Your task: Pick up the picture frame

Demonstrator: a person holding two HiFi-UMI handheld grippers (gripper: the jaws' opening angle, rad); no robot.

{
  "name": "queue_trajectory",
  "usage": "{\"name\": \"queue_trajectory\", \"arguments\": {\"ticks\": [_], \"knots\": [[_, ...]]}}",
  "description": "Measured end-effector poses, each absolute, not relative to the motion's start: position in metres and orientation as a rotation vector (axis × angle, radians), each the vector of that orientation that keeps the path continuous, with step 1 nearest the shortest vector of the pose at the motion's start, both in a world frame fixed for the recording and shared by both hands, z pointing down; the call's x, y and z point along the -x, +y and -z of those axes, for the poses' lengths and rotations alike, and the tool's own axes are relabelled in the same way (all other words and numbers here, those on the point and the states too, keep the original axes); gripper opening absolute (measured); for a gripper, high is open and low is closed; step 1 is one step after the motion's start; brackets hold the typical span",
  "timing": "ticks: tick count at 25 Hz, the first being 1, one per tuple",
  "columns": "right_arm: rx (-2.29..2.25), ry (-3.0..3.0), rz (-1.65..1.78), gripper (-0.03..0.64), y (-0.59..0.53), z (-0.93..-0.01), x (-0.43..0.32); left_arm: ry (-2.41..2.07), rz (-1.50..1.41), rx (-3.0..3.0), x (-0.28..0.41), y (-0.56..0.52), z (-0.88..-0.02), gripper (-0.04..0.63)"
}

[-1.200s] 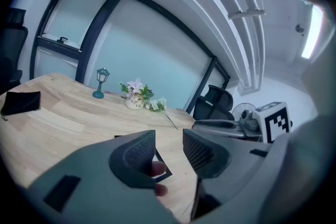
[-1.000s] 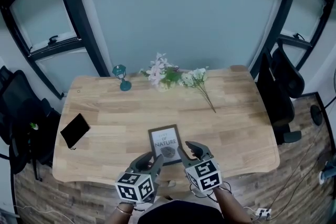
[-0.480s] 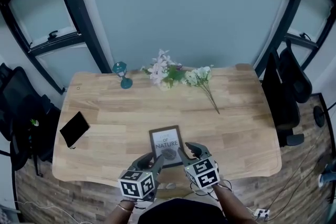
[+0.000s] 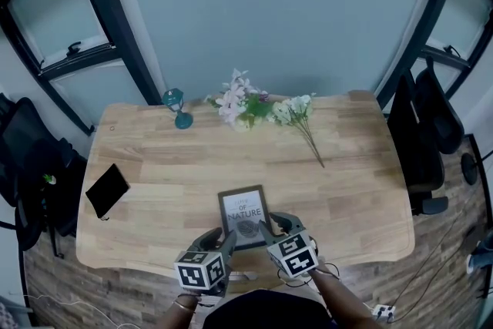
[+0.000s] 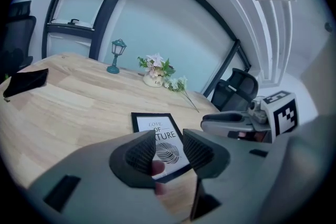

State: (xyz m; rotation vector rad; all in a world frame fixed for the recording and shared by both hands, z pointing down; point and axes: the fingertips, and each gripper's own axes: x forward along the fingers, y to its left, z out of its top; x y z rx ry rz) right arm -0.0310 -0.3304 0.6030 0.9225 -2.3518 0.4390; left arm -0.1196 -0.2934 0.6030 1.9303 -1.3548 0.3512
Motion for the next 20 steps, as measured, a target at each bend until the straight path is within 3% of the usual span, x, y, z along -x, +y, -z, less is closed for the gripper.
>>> {"name": "queue_trajectory", "arguments": {"ticks": [20], "knots": [[-0.884,-2.215,-0.56,0.095,-0.342,-0.666,0.03,-1.361,-0.419,-1.766,0.13,-0.302,-0.668,0.149]]}}
